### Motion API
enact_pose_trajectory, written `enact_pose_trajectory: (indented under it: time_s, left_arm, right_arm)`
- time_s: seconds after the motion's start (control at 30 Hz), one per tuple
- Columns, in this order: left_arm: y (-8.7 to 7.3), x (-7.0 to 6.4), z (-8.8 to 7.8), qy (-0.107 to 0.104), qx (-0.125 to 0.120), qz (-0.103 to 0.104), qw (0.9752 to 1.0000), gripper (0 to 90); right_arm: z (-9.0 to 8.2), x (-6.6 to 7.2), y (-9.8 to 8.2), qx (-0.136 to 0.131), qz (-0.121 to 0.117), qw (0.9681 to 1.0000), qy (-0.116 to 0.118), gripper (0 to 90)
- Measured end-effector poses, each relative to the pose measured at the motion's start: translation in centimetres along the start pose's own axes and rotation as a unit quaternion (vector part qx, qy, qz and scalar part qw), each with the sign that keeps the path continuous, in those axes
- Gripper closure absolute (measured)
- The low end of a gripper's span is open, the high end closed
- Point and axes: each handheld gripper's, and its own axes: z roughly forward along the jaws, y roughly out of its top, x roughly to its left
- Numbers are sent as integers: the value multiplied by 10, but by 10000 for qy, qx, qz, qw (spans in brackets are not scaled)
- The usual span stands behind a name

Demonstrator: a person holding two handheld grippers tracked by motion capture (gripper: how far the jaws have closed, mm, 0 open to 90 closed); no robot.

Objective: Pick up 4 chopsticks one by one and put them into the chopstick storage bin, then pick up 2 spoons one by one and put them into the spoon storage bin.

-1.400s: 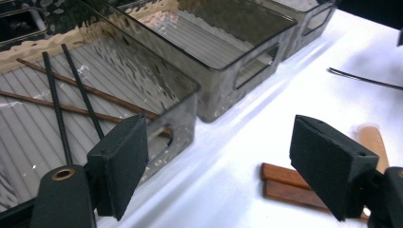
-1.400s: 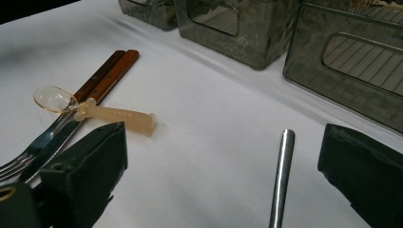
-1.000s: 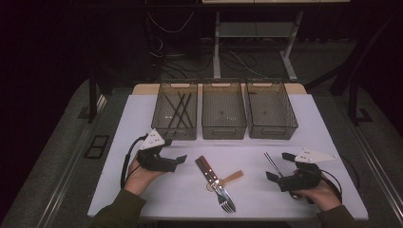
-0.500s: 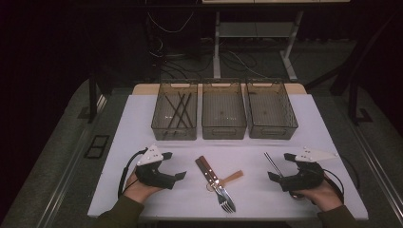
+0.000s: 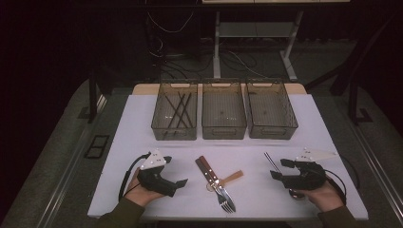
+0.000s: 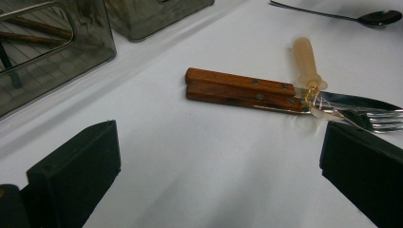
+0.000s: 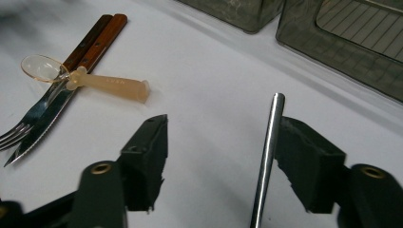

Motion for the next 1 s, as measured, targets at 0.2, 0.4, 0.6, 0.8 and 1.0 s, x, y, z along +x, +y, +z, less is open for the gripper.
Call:
enact_pose_trajectory:
  time_s: [0.2,0.4,0.6,0.8,1.0]
  left_arm:
    - [-2,2,2,-72,65,-18,10000,0]
    - [-2,2,2,-89,76,-24,9999,0]
    - [-1,2,3,-88,109,-31,9999,0]
    - [-2,3,2,-89,112,-51,9999,0]
    - [-2,3,4,-115,150,-25,9998,0]
  right_arm:
    - [-5,0,-4,258,-5,9997,58,622]
    - [-12,0,-14,523,-12,9986,37,768]
    - [-13,0,-20,858,-70,9963,2,899]
    - [-8,1,-22,1201,-187,9925,-132,900]
    - [-3,-3,-24,1306,-207,9907,-306,900]
